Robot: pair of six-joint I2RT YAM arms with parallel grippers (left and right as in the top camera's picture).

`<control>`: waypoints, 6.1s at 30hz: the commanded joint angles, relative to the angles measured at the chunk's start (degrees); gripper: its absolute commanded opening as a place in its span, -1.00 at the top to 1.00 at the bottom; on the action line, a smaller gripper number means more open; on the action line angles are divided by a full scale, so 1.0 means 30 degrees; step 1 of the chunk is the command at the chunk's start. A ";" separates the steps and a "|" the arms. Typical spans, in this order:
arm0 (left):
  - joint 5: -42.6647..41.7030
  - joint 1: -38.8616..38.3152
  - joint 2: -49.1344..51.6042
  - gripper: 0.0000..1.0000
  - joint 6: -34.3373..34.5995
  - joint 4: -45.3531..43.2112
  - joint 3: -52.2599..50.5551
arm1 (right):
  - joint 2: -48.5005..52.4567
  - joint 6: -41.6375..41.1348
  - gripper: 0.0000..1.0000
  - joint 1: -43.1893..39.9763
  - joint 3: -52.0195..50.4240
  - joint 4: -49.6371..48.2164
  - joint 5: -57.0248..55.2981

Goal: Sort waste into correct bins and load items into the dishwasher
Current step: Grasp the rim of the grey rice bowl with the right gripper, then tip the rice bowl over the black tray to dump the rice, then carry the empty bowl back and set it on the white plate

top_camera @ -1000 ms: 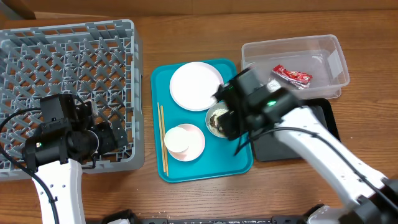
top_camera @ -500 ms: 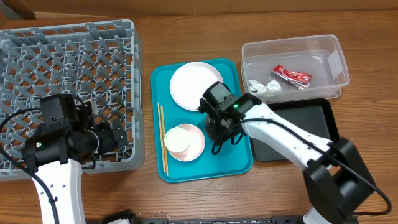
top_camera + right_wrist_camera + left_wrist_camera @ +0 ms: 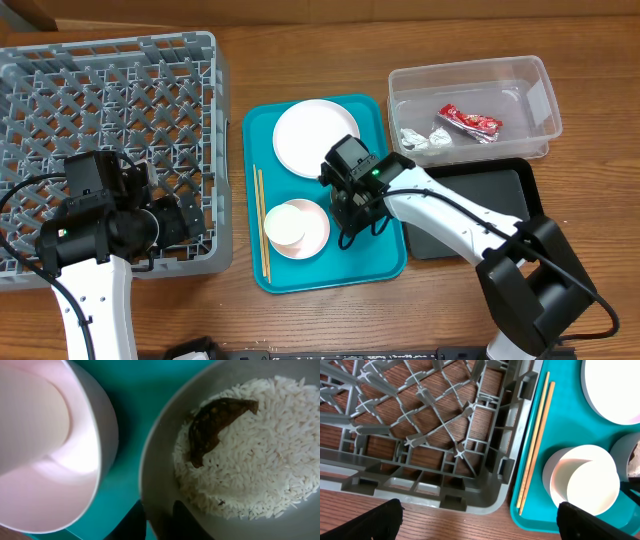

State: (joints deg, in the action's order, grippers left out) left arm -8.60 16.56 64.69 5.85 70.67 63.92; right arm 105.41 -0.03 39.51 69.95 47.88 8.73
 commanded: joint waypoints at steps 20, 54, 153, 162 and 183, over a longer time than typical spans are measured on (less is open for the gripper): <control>-0.0146 0.0102 -0.0058 -1.00 -0.0015 -0.0073 0.0313 | -0.0109 -0.2157 0.92 0.0044 0.0437 0.0714 -0.0131; -0.0146 0.0102 -0.0058 -1.00 -0.0015 -0.0211 0.0313 | -0.6091 -0.5333 0.92 -1.4149 -0.3555 -0.0488 1.5569; -0.0146 0.0102 -0.0058 -1.00 -0.0015 -0.0211 0.0313 | -0.5508 -0.1559 0.92 -2.2578 -0.7810 -0.3599 2.3758; -0.0146 0.0102 -0.0058 -1.00 -0.0007 -0.0204 0.0313 | -0.5727 -0.0590 0.92 -2.1995 -0.7162 -0.1494 2.0334; -0.0146 0.0102 -0.0058 -0.99 0.0058 -0.0204 0.0313 | -0.7599 0.1355 0.92 -1.2152 0.0444 0.6943 0.4590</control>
State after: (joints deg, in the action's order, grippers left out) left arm -8.60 16.56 64.69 5.85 70.26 63.92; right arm 83.42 4.56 -1.39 70.13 69.52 30.98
